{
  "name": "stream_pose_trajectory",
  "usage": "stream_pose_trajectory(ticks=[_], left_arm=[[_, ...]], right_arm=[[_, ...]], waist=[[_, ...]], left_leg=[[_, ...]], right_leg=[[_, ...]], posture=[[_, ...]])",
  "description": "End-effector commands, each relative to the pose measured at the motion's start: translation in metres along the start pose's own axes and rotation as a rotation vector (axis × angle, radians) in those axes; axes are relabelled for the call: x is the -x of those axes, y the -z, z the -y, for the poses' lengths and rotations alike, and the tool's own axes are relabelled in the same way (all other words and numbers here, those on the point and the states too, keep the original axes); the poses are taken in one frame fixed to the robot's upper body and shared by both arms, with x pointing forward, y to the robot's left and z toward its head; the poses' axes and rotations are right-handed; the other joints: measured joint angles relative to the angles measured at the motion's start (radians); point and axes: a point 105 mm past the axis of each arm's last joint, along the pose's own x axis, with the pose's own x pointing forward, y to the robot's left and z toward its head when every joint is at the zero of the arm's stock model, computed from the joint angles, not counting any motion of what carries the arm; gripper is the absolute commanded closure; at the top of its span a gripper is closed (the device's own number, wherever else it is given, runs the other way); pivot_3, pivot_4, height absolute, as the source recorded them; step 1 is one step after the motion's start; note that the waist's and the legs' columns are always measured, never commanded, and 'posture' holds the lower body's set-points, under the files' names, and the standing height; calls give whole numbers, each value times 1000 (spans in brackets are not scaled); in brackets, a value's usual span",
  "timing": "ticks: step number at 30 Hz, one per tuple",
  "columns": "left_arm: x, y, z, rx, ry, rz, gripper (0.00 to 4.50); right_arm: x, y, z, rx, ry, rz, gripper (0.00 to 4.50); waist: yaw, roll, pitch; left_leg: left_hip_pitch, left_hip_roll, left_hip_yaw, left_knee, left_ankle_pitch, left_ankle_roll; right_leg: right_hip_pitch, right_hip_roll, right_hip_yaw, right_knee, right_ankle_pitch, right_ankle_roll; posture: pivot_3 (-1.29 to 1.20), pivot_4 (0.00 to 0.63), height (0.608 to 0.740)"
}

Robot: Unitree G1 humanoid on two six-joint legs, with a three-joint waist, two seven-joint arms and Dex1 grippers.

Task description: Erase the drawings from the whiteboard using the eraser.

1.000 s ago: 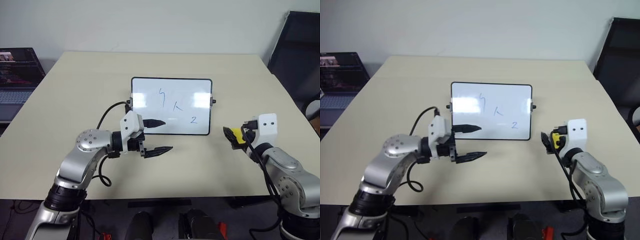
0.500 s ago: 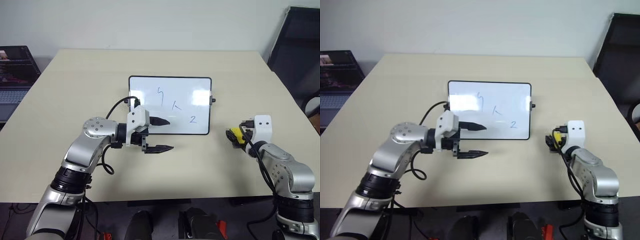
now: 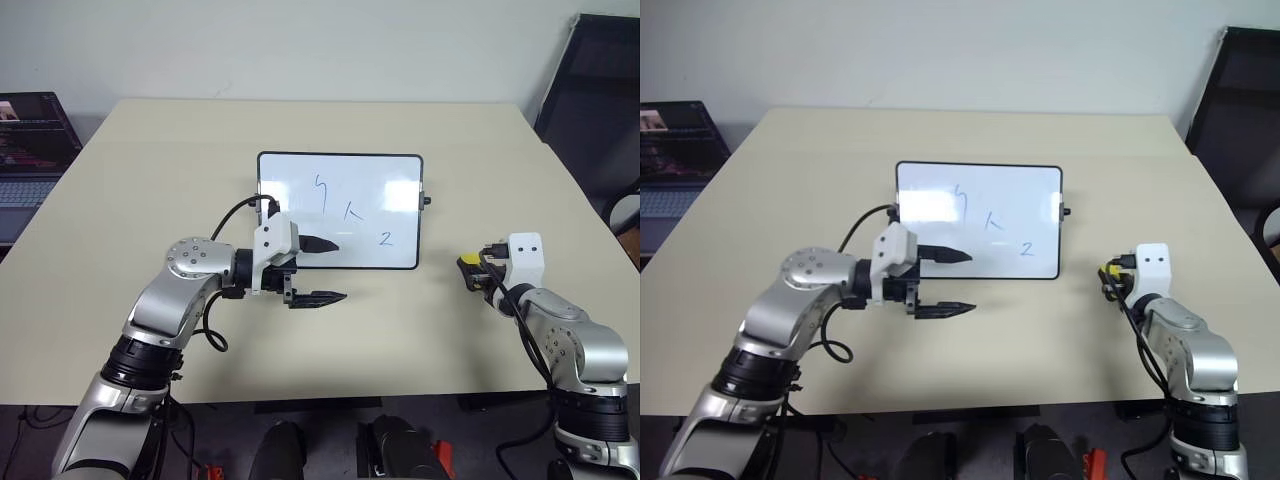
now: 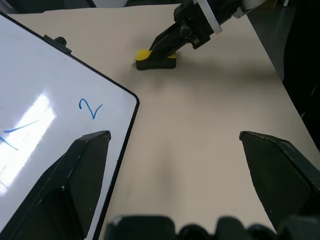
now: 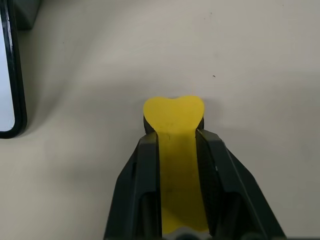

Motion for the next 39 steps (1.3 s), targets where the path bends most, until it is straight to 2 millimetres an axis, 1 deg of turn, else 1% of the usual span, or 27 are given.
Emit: stream_pose_trajectory(ticks=[1, 5, 7, 10, 12, 15, 17, 20, 22, 25, 27, 30, 32, 36, 39], left_arm=[[2, -10, 2, -23, -32, 33, 0], [7, -5, -7, -6, -146, 0, 0], [12, 0, -12, -2, -216, -32, 0], [19, -1, -23, 34, -342, -35, 0], [24, -2, -28, 54, -407, -43, 0], [32, 2, -34, 78, -483, -94, 0], [38, 6, -41, 93, -541, -137, 0], [44, 10, -49, 109, -582, -173, 0], [48, 15, -54, 117, -607, -201, 0], [55, 21, -59, 110, -636, -230, 0], [60, 25, -62, 109, -663, -244, 0], [67, 25, -66, 101, -692, -261, 0], [70, 22, -69, 96, -707, -267, 0], [72, 17, -71, 83, -716, -272, 0], [71, 15, -69, 80, -712, -274, 0]], right_arm=[[3, -14, 0, 28, -1, 56, 3844], [10, -26, -5, 95, -28, 118, 3848], [18, -31, -14, 175, -76, 160, 3862], [29, -35, -28, 269, -133, 212, 3935], [36, -38, -35, 277, -175, 236, 3982], [45, -59, -50, 237, -242, 298, 4026], [46, -80, -71, 286, -315, 354, 4061], [38, -103, -98, 411, -384, 397, 4100], [30, -118, -118, 473, -426, 425, 4142], [19, -132, -141, 546, -472, 453, 4168], [9, -141, -167, 623, -535, 467, 4169], [-4, -150, -194, 701, -596, 465, 4170], [-14, -157, -203, 736, -603, 464, 4170], [-32, -165, -212, 795, -594, 461, 4194], [-40, -171, -219, 833, -593, 468, 4206]], waist=[[0, 0, 0], [0, 0, 0], [1, 0, 0], [1, 0, 0], [1, 0, 0], [-2, 0, 0], [-5, 0, 0], [-9, 1, 0], [-6, 0, 0], [-4, 0, 0], [-4, 0, 0], [-5, 0, 0], [-4, 0, 0], [2, 0, 0], [2, 0, 0]], left_leg=[[0, 0, 0, 0, 0, 0], [0, 0, 0, 0, 0, 0], [0, 0, -1, 0, 0, 0], [0, 0, -2, 0, 0, 0], [0, 0, -4, 1, 0, 0], [1, 0, -4, 1, 0, 0], [1, 0, -4, 2, 0, 0], [3, 0, -2, 2, 0, 0], [3, 0, -3, 2, 0, 0], [3, 0, -3, 2, 0, 0], [2, 1, -2, 2, 0, 0], [1, 1, -1, 2, 0, 0], [1, 1, -1, 1, 0, 0], [-1, 0, -3, 2, 0, 0], [-1, -1, -3, 2, 0, 0]], right_leg=[[0, 0, 0, 0, 0, 0], [0, 0, 0, 0, 0, 0], [0, 0, 0, 0, 0, 0], [0, 0, 0, 0, 0, 0], [0, 0, -1, 0, 0, 0], [1, 0, 0, 1, 0, 1], [1, 0, 0, 1, 1, 2], [1, 1, 0, 2, 2, 5], [2, 2, -1, 1, 2, 4], [1, 2, -1, 1, 4, 2], [1, 1, -1, 1, 5, 0], [-1, 1, 0, 1, 5, -1], [-1, 0, -1, 1, 5, -1], [-1, -2, -3, 0, 5, -1], [-1, -6, -4, 1, 5, -1]], posture=[[0, 150, 740], [0, 150, 740], [0, 150, 740], [0, 150, 740], [0, 150, 740], [0, 150, 740], [0, 150, 740], [0, 150, 740], [0, 150, 740], [0, 150, 740], [0, 150, 740], [0, 150, 740], [0, 150, 740], [0, 150, 740], [0, 150, 740]])
